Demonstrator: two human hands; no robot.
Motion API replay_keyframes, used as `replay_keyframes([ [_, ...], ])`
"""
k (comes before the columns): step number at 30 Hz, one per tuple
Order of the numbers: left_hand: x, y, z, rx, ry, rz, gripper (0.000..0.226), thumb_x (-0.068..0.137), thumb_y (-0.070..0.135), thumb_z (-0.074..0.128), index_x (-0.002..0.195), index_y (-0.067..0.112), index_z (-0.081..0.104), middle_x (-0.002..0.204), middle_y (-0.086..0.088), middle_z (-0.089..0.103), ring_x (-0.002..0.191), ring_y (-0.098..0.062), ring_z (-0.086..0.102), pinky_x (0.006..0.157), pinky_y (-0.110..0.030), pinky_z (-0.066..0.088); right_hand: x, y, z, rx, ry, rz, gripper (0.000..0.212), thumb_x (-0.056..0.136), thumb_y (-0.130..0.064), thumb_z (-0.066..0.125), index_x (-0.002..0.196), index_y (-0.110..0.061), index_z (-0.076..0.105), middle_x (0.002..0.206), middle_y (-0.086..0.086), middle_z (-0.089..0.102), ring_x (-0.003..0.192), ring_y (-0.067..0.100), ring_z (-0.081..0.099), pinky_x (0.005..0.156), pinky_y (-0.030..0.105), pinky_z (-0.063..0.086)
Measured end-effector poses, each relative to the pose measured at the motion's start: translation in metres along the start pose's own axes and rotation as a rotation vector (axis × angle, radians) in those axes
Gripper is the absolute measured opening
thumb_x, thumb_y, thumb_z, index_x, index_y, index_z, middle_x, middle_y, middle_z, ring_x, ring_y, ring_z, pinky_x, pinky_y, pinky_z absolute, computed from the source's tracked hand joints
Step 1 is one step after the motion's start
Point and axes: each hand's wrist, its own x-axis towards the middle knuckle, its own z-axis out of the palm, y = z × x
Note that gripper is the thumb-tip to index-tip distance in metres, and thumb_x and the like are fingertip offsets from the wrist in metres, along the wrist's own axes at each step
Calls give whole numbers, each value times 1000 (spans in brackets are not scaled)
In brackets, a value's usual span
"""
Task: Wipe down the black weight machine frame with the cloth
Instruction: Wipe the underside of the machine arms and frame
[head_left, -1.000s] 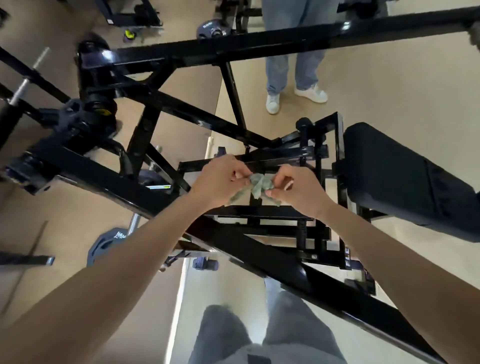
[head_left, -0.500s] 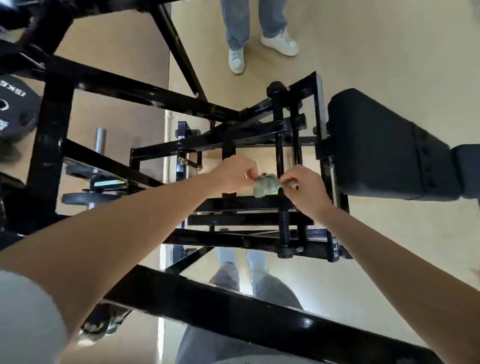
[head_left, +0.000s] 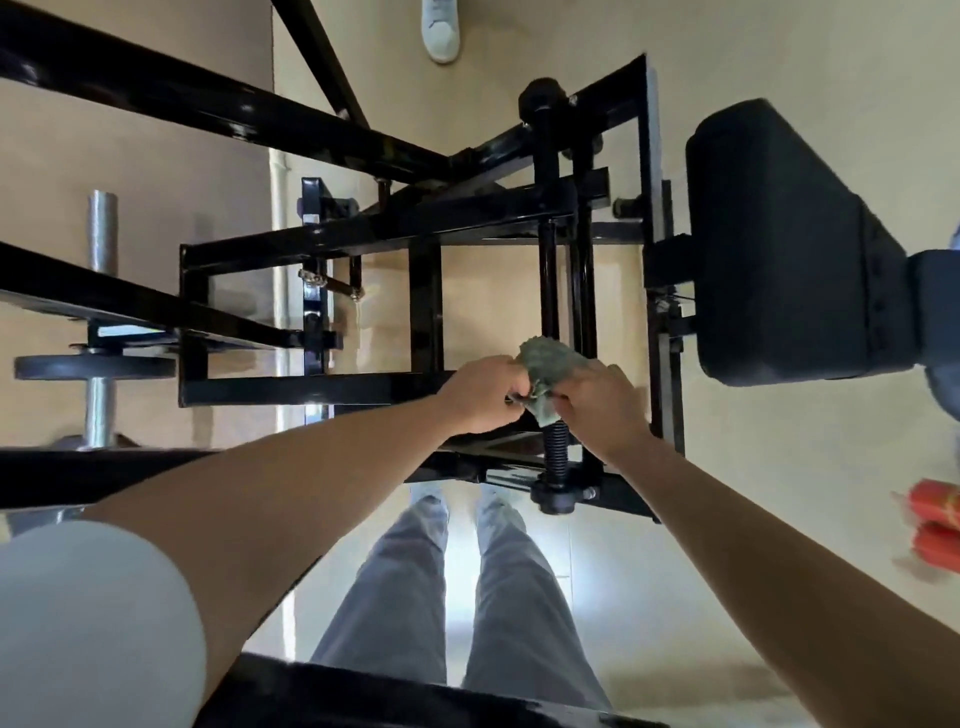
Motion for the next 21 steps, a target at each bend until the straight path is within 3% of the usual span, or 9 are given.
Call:
replay_keyframes([
  [3,-2,-5,9,-63,55,-15,39,89,35,69,124,17,63,110,0,70,100,-20,63,86,-33,49,6,4,16,2,-16,30,38,84,-16,73,122,-18,69,121,4,70,107,26,64,84,40,48],
  [5,-3,-9,18,-74,137,-18,46,92,44,67,131,21,60,118,2,71,105,-18,66,91,-36,52,11,5,26,12,2,-4,41,79,-15,77,120,-15,70,120,8,68,112,31,62,90,44,49],
  [8,-3,-18,31,-22,185,-6,36,96,47,62,123,23,65,126,4,65,100,-20,68,83,-36,55,24,4,37,7,15,-39,31,76,-21,82,105,-11,76,110,9,69,108,34,60,93,48,50],
  [11,-6,-33,39,46,208,-44,33,97,46,62,118,22,64,128,4,61,92,-21,68,78,-35,56,31,-3,50,31,-11,-96,29,81,-24,78,108,-12,74,112,7,67,112,31,56,96,47,48],
  [16,-9,-63,36,63,269,-70,28,95,44,65,111,20,66,118,6,65,94,-19,65,80,-36,56,39,-20,69,81,58,-213,26,84,-17,76,108,-8,73,110,10,66,105,32,57,96,46,49],
  [21,-24,-100,37,80,314,-73,28,89,33,74,107,12,70,111,-2,69,96,-24,64,82,-37,54,58,-32,87,13,65,-299,19,87,-23,75,103,-13,75,106,3,67,101,30,53,87,44,44],
])
